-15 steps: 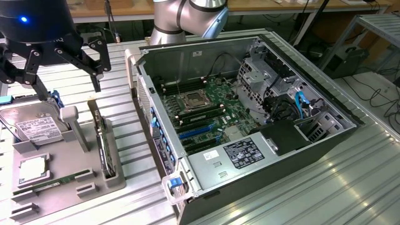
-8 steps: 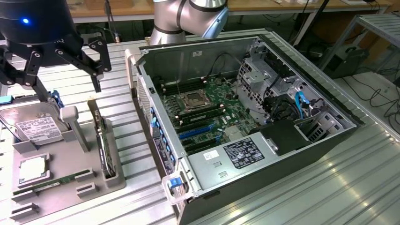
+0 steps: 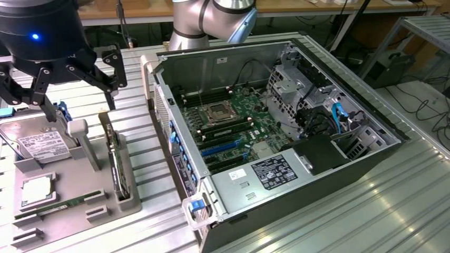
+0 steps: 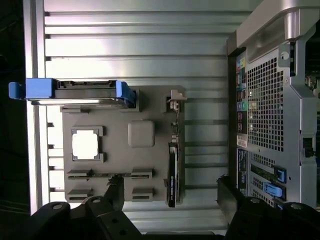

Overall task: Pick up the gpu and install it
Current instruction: 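Pick up the gpu and move the gpu toward the slot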

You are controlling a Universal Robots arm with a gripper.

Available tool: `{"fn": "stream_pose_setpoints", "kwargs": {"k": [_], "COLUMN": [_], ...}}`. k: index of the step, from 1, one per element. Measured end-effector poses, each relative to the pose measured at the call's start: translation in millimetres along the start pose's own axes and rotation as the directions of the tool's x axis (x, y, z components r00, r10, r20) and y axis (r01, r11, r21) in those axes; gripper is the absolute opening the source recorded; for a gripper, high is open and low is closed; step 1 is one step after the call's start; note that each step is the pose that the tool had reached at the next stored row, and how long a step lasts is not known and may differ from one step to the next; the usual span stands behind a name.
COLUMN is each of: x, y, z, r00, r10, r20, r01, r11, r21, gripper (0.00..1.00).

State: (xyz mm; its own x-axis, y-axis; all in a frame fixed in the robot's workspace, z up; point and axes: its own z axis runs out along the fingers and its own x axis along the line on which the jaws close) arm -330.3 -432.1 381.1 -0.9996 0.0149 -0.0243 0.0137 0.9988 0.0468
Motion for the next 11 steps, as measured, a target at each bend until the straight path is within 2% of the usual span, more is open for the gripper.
{"fn": "stream_pose_setpoints", "kwargs": {"k": [4, 6, 9, 10, 11], "x": [-0.1, -0.1, -0.2, -0.2, -0.2], "y": [-0.2, -0.2, -0.2, -0.3, -0.3], "z": [1.2, 2.2, 3.7, 4.3, 4.8], "r00": [1.0000, 1.0000, 1.0000, 1.0000, 1.0000], "r10": [0.000, -0.001, -0.001, -0.001, -0.001], "r20": [0.0004, 0.0016, 0.0034, 0.0039, 0.0045], "r01": [0.000, 0.001, 0.001, 0.001, 0.001], "r11": [1.0000, 0.9999, 0.9997, 0.9995, 0.9994], "r21": [0.0056, 0.0126, 0.0263, 0.0315, 0.0357], "gripper": [0.84, 0.84, 0.84, 0.83, 0.76]}}
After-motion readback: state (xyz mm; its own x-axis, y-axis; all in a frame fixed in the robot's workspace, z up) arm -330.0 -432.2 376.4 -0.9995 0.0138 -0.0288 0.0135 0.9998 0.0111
